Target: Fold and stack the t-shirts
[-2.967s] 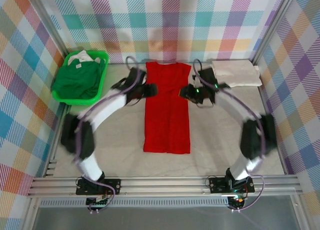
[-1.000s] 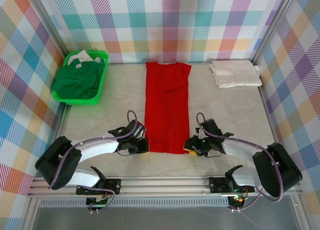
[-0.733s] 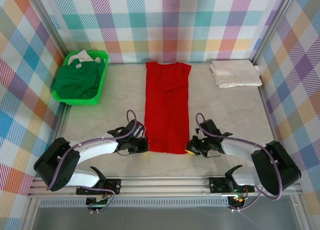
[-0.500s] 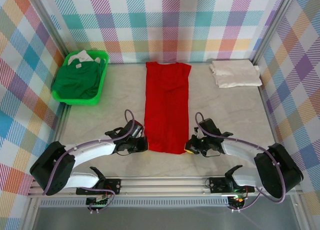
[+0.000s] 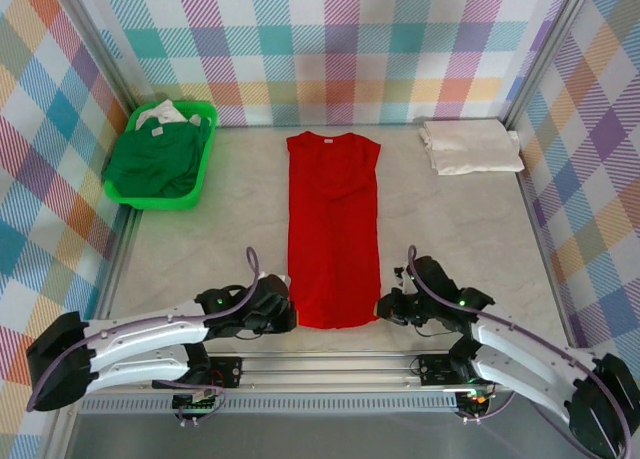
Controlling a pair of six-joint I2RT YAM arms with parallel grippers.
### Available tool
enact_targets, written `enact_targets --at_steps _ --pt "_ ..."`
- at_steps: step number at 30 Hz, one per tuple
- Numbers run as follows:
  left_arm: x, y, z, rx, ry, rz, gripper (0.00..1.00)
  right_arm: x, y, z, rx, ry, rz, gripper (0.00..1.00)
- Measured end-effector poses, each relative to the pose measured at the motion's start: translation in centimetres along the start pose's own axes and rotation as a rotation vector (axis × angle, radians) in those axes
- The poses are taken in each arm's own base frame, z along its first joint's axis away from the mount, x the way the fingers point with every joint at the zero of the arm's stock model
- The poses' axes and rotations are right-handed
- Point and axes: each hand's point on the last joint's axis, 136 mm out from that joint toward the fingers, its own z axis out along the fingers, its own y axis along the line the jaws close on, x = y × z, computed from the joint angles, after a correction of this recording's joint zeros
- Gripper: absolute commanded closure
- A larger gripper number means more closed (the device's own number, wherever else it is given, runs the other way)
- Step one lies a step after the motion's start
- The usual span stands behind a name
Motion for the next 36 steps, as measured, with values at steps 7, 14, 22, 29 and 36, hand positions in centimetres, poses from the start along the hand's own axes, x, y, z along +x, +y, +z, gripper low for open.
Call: enact_targets --at_steps 7,14,22,29,36 --pt "-5.4 -0.4 -2.3 -0.007 -0.121 -0.07 1.0 -4.6 1.7 -1.2 0.06 -0.072 0.051 1.0" --pt "-13.6 -0.5 -2.3 -0.057 -0.17 -0.079 1.0 -12.9 4.1 -2.4 0.08 -0.175 0.043 1.0" --pt "-22.7 -0.8 0.7 -0.074 -0.187 -0.025 1.0 -20.7 4.2 -0.8 0.11 -0.212 0.014 1.0" --pt "-26.7 0.9 2.5 -0.105 -0.188 -0.002 1.0 -24.8 3.9 1.0 0.115 -0.214 -0.002 1.0" --pt "-29.0 2.5 5.3 -0.139 -0.161 -0.001 0.91 -28.3 3.8 2.4 0.119 -0.214 -0.01 0.87"
